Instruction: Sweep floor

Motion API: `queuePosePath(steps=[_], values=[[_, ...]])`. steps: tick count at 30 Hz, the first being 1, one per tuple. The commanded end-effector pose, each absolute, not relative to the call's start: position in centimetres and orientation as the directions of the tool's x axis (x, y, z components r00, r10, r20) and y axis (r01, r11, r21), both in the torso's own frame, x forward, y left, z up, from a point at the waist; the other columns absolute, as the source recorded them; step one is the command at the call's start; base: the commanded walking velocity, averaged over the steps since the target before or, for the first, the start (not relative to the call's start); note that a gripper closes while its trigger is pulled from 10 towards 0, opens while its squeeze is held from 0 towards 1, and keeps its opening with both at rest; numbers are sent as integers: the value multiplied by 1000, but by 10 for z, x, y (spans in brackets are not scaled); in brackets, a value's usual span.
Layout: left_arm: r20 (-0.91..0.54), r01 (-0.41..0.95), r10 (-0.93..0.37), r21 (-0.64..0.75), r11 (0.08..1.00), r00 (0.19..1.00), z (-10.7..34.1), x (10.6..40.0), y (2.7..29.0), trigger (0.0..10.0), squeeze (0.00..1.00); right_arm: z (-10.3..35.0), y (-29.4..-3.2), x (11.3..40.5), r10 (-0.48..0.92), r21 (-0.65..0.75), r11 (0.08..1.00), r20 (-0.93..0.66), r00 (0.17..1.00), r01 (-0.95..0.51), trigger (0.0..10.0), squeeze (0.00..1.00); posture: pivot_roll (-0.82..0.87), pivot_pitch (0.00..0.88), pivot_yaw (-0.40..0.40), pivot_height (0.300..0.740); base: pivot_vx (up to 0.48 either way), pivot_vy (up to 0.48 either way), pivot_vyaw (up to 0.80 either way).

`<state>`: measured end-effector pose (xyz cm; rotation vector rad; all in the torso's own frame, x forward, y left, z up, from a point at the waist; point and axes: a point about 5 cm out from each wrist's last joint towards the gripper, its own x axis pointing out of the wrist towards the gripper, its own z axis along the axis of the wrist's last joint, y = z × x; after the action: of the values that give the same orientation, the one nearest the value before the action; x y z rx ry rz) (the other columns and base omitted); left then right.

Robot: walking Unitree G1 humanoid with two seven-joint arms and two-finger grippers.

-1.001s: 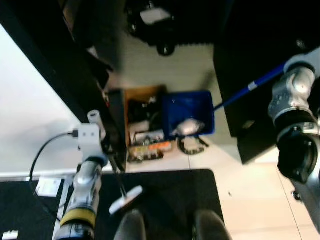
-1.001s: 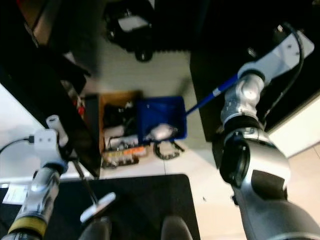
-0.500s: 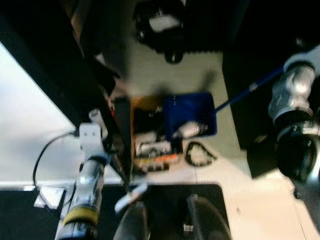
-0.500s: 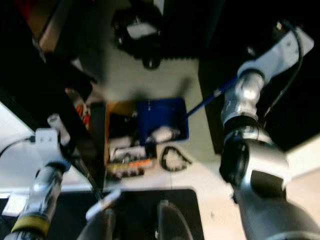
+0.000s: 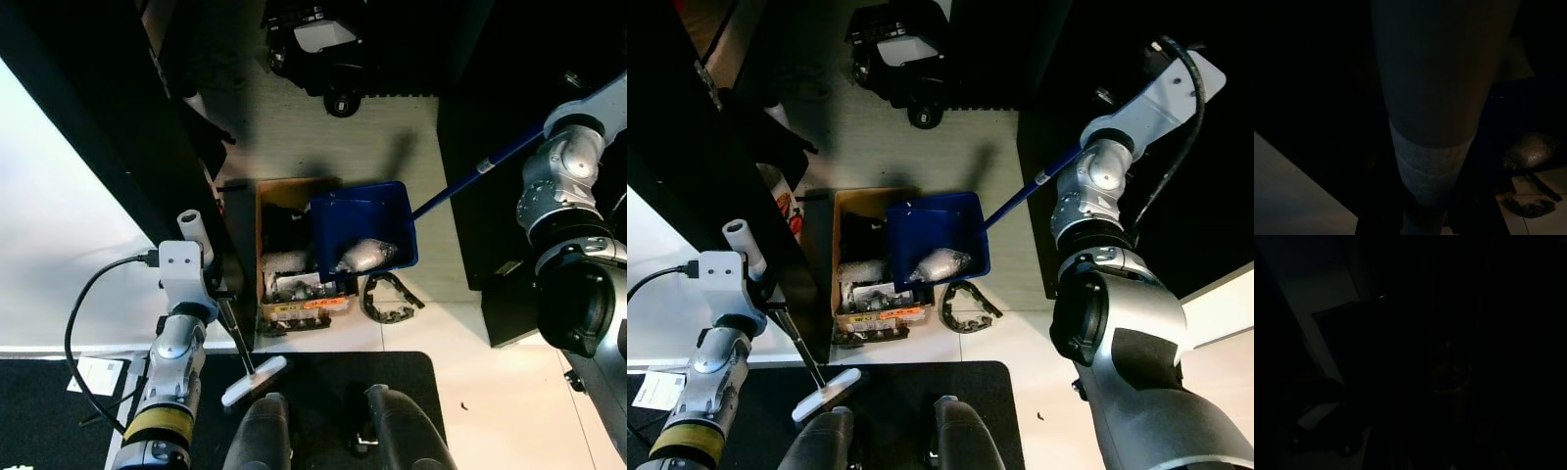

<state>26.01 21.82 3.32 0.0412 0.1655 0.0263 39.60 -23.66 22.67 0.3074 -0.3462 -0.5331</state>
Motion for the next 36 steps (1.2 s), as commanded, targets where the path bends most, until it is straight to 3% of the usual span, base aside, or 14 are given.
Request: queuePosePath(steps=[1, 18, 36], values=[[-170, -58, 63, 32, 998, 983, 31, 255, 223, 10000, 0, 245, -234, 397, -547, 398, 816, 301, 781, 419, 10000, 0, 36, 90, -70, 740, 0, 0, 0], [-170, -147, 150, 30, 989, 974, 26, 225, 232, 10000, 0, 265, -165, 413, -361, 306, 916, 354, 863, 257, 10000, 0, 82, 148, -168, 740, 0, 0, 0], [-166, -166, 173, 53, 985, 971, 30, 216, 236, 10000, 0, 273, -94, 409, -181, 147, 981, 439, 880, 129, 10000, 0, 100, 175, -191, 740, 0, 0, 0]])
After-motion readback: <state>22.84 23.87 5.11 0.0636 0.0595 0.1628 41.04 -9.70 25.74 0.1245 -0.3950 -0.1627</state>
